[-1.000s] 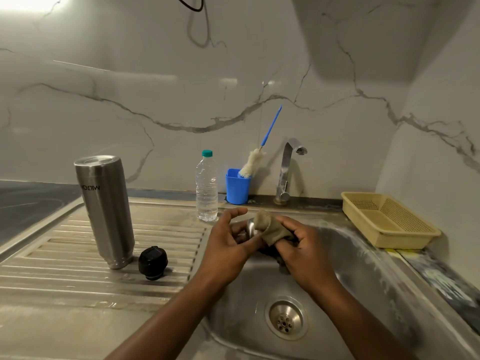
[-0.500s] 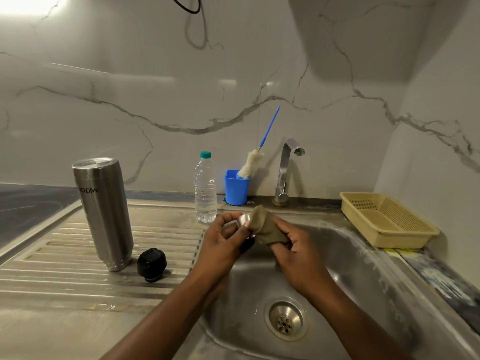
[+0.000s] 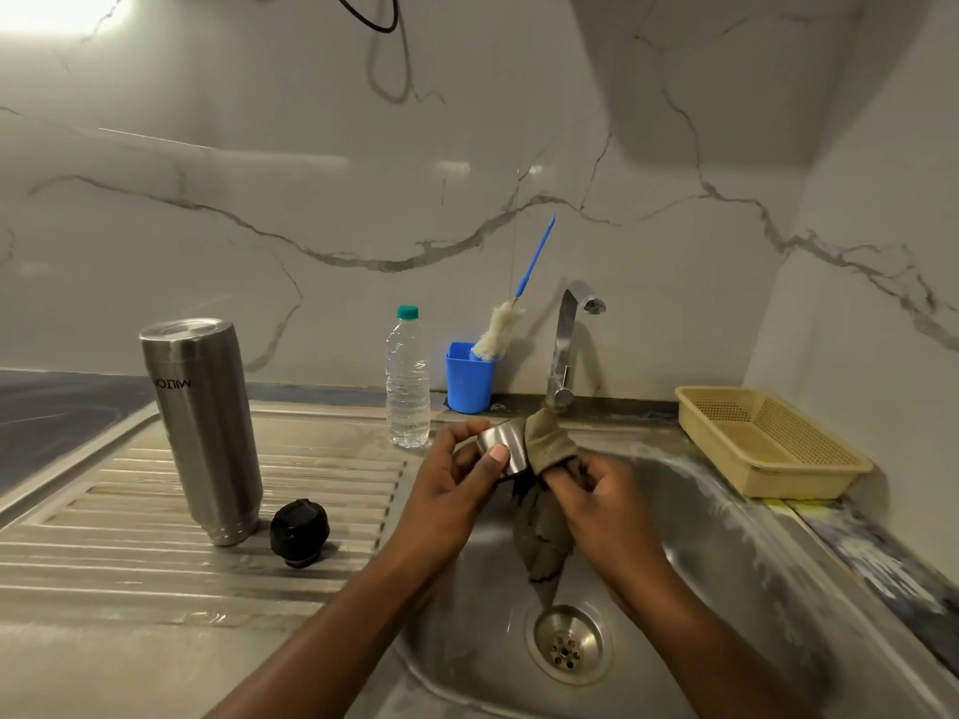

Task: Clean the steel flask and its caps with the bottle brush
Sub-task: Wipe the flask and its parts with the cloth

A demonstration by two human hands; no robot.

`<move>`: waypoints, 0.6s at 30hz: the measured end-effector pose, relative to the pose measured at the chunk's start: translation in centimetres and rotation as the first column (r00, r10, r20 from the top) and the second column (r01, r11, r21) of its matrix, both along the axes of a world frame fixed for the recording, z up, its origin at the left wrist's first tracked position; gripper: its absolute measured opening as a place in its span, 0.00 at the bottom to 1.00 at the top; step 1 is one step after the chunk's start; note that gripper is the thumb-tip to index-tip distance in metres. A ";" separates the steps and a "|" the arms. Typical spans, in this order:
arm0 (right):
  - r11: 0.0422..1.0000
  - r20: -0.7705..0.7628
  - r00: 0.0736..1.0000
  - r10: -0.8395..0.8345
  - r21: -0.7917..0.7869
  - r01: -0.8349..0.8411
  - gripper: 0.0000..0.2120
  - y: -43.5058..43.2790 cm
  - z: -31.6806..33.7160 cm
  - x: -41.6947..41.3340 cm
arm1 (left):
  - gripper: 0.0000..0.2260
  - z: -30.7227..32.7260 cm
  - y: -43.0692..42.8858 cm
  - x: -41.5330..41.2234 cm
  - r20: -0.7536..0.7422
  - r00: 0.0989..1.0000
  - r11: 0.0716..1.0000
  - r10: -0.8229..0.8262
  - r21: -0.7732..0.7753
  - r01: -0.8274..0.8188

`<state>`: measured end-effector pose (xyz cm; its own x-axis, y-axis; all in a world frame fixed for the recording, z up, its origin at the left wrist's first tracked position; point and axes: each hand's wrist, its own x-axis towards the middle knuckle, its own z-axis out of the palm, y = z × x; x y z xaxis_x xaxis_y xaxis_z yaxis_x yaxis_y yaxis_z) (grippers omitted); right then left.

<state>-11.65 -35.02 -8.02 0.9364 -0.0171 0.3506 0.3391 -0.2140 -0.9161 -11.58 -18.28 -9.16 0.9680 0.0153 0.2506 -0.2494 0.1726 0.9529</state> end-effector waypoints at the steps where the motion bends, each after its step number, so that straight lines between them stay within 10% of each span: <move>1: 1.000 0.078 0.997 -0.012 -0.014 0.013 0.09 -0.3 0.2 0.1 | 0.12 -0.1 -0.1 0.0 -0.001 1.000 1.000 0.006 0.021 -0.006; 10: 0.988 0.068 0.996 0.053 -0.151 -0.042 0.09 -0.2 -0.3 0.1 | 0.18 -0.5 -0.3 -0.1 -0.093 0.986 0.989 0.140 0.063 -0.135; 18: 0.894 -0.211 0.962 0.173 0.443 -0.064 0.09 0.0 -0.2 0.7 | 0.29 -0.5 -0.6 -0.4 -0.082 0.984 0.986 0.161 -0.029 -0.164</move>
